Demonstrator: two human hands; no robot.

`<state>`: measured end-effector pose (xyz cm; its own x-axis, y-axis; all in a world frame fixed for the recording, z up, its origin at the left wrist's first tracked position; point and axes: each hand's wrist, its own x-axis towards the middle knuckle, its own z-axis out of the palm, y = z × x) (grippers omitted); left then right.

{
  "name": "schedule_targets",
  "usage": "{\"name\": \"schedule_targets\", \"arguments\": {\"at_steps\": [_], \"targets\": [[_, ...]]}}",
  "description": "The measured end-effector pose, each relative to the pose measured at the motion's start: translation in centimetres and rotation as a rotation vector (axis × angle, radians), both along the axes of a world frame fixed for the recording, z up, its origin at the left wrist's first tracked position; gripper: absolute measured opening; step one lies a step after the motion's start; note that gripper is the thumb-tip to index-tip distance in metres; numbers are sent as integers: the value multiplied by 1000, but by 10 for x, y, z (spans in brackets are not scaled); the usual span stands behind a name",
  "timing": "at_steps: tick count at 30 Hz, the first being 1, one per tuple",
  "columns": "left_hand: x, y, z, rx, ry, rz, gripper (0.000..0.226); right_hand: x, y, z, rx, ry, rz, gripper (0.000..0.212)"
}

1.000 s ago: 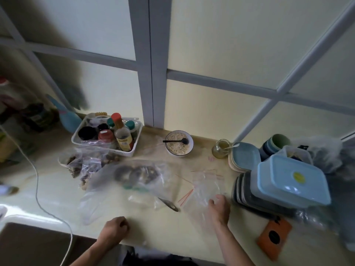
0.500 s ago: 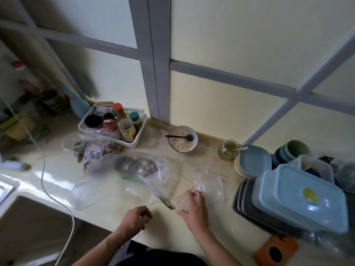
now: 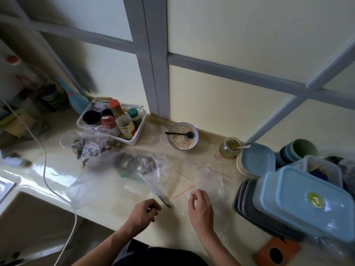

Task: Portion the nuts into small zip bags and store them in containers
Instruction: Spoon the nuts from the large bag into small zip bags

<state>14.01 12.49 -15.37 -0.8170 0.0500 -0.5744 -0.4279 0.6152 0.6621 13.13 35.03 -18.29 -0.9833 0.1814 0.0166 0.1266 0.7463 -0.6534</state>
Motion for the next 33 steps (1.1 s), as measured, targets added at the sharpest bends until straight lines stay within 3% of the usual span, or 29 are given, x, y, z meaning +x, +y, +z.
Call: {"name": "schedule_targets", "arguments": {"at_steps": [5, 9, 13, 17, 21, 25, 29, 33], "targets": [[-10, 22, 21, 43, 313, 8, 34, -10, 15, 48, -228, 77, 33, 19], [-28, 34, 43, 134, 396, -37, 50, -15, 22, 72, -334, -93, 168, 18], [-37, 35, 57, 196, 368, -121, 53, -14, 17, 81, -367, -199, 171, 20], [-39, 14, 65, 296, 225, -238, 53, -13, 3, 100, -515, -339, 248, 40], [-37, -18, 71, 387, 15, -355, 25, -15, -22, 114, -493, -437, 346, 22], [-32, -51, 79, 516, -104, -224, 12, -22, -57, 114, -342, -434, 362, 18], [-32, -90, 85, 530, -158, -18, 13, -28, -102, 108, -145, -86, 204, 10], [-38, -114, 87, 611, -160, 246, 10, -25, -153, 115, -208, -85, 104, 14]]}}
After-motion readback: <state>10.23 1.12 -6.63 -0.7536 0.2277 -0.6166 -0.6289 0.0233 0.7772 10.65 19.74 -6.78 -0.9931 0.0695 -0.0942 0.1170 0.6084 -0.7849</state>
